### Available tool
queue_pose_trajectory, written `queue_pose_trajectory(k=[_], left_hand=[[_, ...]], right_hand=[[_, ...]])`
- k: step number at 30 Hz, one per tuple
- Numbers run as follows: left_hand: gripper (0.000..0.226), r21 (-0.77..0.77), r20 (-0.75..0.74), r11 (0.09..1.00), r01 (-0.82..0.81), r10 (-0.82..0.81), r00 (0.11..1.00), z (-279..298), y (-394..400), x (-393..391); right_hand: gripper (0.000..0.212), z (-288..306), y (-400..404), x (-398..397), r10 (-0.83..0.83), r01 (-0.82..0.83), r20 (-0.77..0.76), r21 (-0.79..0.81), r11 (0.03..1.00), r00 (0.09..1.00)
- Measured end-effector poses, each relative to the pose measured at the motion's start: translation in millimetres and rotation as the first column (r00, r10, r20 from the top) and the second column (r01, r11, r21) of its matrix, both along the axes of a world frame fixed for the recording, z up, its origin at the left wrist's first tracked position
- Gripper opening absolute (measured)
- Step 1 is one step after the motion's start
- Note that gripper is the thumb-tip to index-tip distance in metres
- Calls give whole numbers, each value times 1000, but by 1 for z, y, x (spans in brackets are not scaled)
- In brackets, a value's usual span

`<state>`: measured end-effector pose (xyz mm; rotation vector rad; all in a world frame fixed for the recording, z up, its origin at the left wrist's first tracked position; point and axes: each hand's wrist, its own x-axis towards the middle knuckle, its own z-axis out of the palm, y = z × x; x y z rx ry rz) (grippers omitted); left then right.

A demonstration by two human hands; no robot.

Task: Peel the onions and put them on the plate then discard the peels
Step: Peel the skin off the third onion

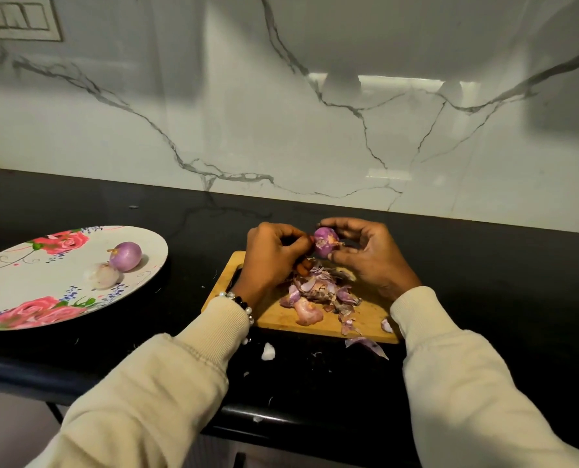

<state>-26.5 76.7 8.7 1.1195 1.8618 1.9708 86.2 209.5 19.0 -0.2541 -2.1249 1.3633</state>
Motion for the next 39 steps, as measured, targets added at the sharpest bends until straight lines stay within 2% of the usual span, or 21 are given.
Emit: queue_pose_trajectory(k=[11,16,19,22,26,39], left_hand=[[7,4,-134,992,-130,129,983,-4,2,1],[13,57,33,991,-121,119,992,-6,5,-1],[14,120,224,992,-27,0,975,-2,6,0],[16,169,308,984,52,-103,946,3,5,2],[15,166,209,981,102,-136,969,3,3,2],[9,-8,-49,999,40,-40,998,0,-1,-3]], right_hand=[[49,1,-8,-2,22,-22,-42,-11,1000,999],[50,-2,-13,-4,32,-43,-107,-95,995,994],[50,1,-9,-2,34,-58,-156,-152,987,987],[50,0,-4,-2,35,-71,-183,-191,979,983],[49,-1,0,-1,27,-66,-180,-210,975,983],[49,-4,4,2,54,-58,-50,-92,994,997]])
